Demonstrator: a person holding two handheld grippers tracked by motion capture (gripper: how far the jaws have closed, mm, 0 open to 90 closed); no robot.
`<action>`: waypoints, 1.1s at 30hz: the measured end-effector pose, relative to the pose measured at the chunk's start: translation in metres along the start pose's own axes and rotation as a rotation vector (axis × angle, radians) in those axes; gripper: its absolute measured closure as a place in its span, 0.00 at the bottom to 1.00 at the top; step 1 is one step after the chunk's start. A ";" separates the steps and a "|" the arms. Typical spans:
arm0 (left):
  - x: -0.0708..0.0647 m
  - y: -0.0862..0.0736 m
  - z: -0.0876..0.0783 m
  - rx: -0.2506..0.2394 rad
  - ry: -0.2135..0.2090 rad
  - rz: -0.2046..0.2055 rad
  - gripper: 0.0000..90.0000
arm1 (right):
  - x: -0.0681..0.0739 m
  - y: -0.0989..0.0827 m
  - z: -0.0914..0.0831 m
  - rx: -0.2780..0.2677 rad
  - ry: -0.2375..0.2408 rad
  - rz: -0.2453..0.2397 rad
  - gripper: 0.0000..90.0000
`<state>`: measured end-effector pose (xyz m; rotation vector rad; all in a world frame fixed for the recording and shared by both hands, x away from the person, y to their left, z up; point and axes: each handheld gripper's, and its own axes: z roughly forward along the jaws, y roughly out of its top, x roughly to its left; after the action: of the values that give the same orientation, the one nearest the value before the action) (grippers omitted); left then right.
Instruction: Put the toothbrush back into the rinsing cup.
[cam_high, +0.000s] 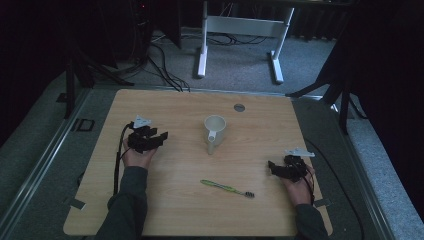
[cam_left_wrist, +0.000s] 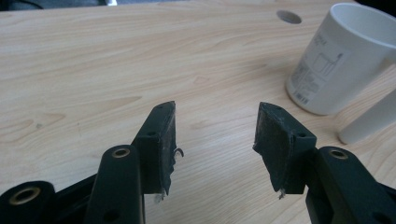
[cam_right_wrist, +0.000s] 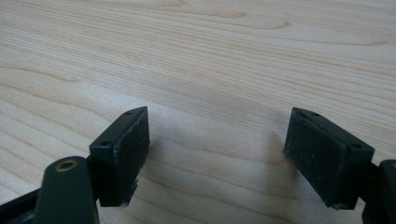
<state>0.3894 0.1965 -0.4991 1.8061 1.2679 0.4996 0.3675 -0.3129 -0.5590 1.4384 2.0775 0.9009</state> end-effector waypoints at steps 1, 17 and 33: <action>-0.001 0.001 0.000 0.001 -0.003 0.003 0.54 | 0.000 0.000 0.000 0.000 0.000 0.000 0.24; -0.010 0.013 -0.007 -0.006 -0.036 0.026 0.54 | 0.000 0.000 0.000 0.000 0.000 0.000 0.24; -0.024 0.023 -0.005 0.021 -0.090 0.078 0.58 | 0.000 0.000 0.000 0.000 0.000 0.000 0.24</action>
<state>0.3891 0.1742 -0.4744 1.8798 1.1497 0.4443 0.3675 -0.3129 -0.5590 1.4383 2.0776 0.9009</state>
